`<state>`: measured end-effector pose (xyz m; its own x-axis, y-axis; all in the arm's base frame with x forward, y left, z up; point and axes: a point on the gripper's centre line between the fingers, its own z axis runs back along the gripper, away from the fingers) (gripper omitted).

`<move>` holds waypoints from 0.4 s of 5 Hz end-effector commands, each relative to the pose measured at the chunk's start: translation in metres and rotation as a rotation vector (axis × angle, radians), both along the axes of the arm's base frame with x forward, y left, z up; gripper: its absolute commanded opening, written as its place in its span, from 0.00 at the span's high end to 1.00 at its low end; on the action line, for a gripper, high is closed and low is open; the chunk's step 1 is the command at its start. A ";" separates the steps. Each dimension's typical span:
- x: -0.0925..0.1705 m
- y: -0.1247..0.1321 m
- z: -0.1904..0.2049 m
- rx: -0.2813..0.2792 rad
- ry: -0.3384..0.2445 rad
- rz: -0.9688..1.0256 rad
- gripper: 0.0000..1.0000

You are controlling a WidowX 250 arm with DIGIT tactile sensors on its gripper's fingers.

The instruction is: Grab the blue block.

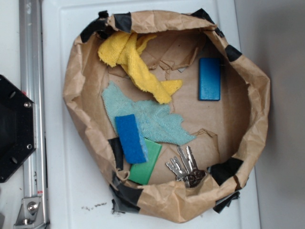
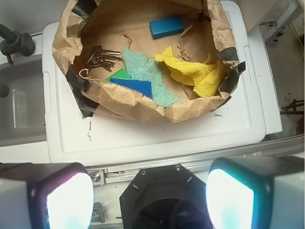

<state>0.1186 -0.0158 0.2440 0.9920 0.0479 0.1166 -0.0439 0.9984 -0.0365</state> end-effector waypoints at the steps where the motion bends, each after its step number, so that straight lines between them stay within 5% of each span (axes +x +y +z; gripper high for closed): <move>1: 0.000 0.000 0.000 0.000 0.000 0.000 0.00; 2: 0.050 0.012 -0.050 0.054 -0.056 0.245 0.00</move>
<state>0.1654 -0.0069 0.1896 0.9535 0.2594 0.1534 -0.2641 0.9644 0.0106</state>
